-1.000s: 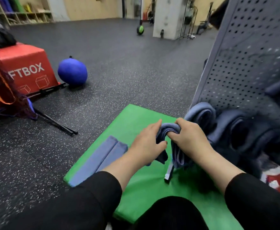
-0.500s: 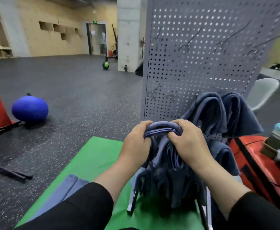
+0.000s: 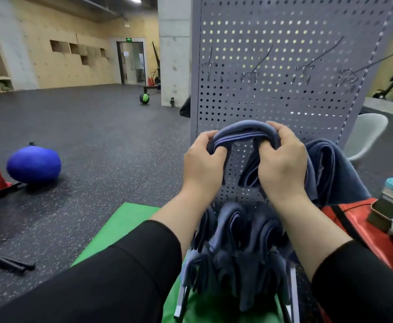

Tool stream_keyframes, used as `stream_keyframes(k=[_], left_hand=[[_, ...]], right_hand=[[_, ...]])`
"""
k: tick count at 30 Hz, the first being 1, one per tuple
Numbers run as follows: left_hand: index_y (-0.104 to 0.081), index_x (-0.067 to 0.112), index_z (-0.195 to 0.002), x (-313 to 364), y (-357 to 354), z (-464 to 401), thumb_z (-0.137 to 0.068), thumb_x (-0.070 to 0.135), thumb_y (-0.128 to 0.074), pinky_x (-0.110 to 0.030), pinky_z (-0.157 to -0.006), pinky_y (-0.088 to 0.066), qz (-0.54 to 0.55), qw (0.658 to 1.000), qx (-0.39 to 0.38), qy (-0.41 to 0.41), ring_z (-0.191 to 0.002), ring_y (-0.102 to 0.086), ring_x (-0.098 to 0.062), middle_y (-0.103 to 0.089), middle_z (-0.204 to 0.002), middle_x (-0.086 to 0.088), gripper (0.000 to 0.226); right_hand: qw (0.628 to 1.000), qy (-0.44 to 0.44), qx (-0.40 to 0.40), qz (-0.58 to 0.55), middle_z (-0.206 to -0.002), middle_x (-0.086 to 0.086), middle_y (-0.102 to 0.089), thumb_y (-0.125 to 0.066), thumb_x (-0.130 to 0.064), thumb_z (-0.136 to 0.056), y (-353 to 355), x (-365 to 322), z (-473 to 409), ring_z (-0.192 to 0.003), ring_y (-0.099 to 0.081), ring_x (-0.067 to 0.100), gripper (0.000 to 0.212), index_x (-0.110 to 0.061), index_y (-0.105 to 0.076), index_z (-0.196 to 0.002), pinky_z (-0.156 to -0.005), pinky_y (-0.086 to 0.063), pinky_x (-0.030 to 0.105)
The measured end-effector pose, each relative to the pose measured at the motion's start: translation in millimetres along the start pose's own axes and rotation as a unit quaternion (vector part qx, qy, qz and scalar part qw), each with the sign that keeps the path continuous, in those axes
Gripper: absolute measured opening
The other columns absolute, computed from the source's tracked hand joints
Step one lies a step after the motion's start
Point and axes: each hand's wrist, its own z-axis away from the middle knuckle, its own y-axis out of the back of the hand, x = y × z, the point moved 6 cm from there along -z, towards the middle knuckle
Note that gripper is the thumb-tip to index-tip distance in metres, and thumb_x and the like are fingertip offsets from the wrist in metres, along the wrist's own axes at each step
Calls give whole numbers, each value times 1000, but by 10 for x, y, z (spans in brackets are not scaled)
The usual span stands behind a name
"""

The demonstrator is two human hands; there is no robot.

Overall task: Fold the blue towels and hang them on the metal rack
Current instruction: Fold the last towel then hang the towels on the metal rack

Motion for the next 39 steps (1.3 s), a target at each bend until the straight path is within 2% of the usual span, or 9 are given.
stream_keyframes(k=[4, 9, 12, 16, 19, 22, 26, 30, 39], left_hand=[[-72, 25, -117, -141, -165, -158, -91, 13, -56, -35, -77, -55, -26, 1000, -4, 12, -83, -64, -13, -73, -91, 9, 34], [-72, 29, -125, -498, -321, -157, -91, 15, -56, -33, -70, -45, -109, 994, -11, 16, -76, -53, -23, -73, -89, -6, 40], [-70, 31, -129, -693, -416, -95, -94, 15, -58, -34, -72, -47, -121, 991, -55, 9, -71, -46, -19, -70, -82, -3, 40], [-49, 35, -150, -868, -434, 50, -96, 20, -61, -20, -92, -45, -109, 986, -123, 8, -106, -62, -12, -71, -124, 3, 58], [-45, 22, -153, -960, -192, 176, -99, 22, -58, -17, -111, -34, -109, 987, -114, -11, -136, -49, -8, -54, -150, 5, 56], [-60, 21, -139, -1204, 305, 292, -96, 32, -53, -36, -110, -47, -89, 994, -58, 3, -127, -60, -11, -66, -136, 4, 44], [-63, 21, -133, -1905, 1302, 584, -98, 25, -53, -39, -91, -54, -203, 974, -14, 99, -99, -69, -20, -75, -104, 1, 36], [-60, 23, -136, -2689, 2489, 1071, -100, 18, -50, -36, -76, -46, -320, 916, -1, 240, -89, -64, -27, -73, -92, -3, 38], [-64, 16, -130, -4033, 4136, 1962, -100, 22, -47, -38, -90, -49, -450, 784, -77, 421, -111, -63, -35, -71, -119, -15, 36]], right_hand=[[999, -9, -18, 43, -114, 2, -67, -51, -11, -94, -178, 142, -189, -105, -61, 20, 33, -17, -66, -123, -95, -50, 41], [993, -37, -63, 88, -137, 5, -51, -46, -2, -98, -430, 433, -73, -121, -48, 16, 44, -8, -51, -141, -98, -31, 15], [989, -59, -93, 94, -148, 5, -47, -45, -6, -99, -561, 642, 121, -136, -44, 20, 52, -13, -40, -151, -110, -34, 26], [987, -67, -113, 91, -167, 0, -21, -49, -13, -102, -593, 741, 372, -153, -18, 12, 69, -18, -14, -162, -124, -21, 32], [988, 86, -69, 108, -168, 6, -11, -51, -5, -102, -554, 482, 588, -156, -8, 18, 67, -4, -16, -159, -127, -14, 44], [963, 255, -73, 54, -159, 17, -29, -55, 4, -98, -685, 210, 1006, -151, -27, 34, 52, 8, -39, -147, -122, -24, 54], [955, 183, -232, -39, -136, 4, -61, -52, -12, -100, -1382, 292, 1644, -130, -55, 15, 34, -1, -62, -131, -113, -37, 25], [905, 72, -418, 32, -135, 5, -65, -61, -14, -98, -2325, 615, 2511, -126, -57, 20, 34, -9, -64, -131, -105, -23, 4], [722, 64, -672, 152, -161, -1, -36, -50, -29, -104, -3923, 1125, 4257, -146, -37, 18, 51, -20, -39, -153, -117, -30, 31]])
